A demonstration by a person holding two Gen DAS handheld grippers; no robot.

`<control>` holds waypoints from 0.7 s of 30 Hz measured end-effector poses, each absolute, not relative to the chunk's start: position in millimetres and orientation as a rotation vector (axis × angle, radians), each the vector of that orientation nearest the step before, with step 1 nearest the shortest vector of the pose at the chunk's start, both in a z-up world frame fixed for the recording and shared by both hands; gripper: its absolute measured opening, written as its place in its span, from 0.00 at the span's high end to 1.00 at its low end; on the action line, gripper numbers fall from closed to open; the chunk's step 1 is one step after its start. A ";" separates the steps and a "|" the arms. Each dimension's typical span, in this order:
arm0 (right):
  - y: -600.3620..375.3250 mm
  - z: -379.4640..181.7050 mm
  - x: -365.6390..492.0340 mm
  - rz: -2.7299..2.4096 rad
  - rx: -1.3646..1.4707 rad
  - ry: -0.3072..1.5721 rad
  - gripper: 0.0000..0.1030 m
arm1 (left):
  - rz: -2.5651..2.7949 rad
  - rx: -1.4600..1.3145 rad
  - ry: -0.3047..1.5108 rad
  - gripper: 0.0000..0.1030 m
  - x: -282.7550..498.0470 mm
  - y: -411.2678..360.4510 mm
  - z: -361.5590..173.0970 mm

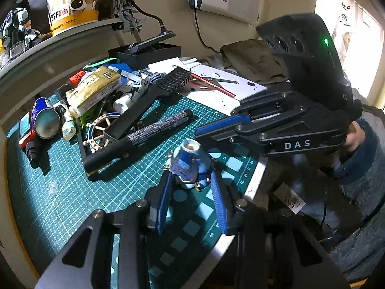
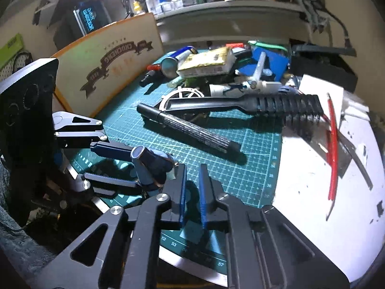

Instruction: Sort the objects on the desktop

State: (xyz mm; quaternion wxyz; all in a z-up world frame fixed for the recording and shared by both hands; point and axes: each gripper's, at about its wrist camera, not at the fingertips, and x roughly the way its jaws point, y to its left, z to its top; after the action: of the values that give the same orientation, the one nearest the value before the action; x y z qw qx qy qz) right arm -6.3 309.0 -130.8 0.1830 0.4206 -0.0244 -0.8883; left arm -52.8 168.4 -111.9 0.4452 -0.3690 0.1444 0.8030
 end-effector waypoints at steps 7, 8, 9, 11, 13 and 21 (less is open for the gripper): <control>292.0 -132.3 -10.7 -2.433 1.173 -0.033 0.93 | 2.045 -0.916 0.352 0.47 -52.7 161.8 -112.6; 289.0 -132.1 -11.0 -2.425 1.171 -0.030 0.93 | 2.050 -0.919 0.351 0.47 -53.3 160.8 -112.8; 286.0 -131.9 -11.3 -2.416 1.169 -0.026 0.93 | 2.055 -0.922 0.350 0.47 -54.0 159.7 -113.0; 280.0 -131.5 -11.9 -2.398 1.166 -0.020 0.93 | 2.066 -0.927 0.347 0.47 -55.3 157.6 -113.5; 274.0 -131.1 -12.5 -2.380 1.162 -0.014 0.95 | 2.077 -0.930 0.341 0.47 -55.4 155.0 -114.0; 266.6 -128.9 -12.2 -2.332 1.162 -0.023 0.95 | 2.127 -0.934 0.346 0.58 -53.9 151.2 -114.3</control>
State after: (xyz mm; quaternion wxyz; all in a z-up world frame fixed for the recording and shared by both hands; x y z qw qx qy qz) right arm -12.2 266.6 -128.9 0.2650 0.4302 -0.0087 -0.8629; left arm -53.9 151.2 -114.3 0.3863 -0.3669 0.1359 0.8353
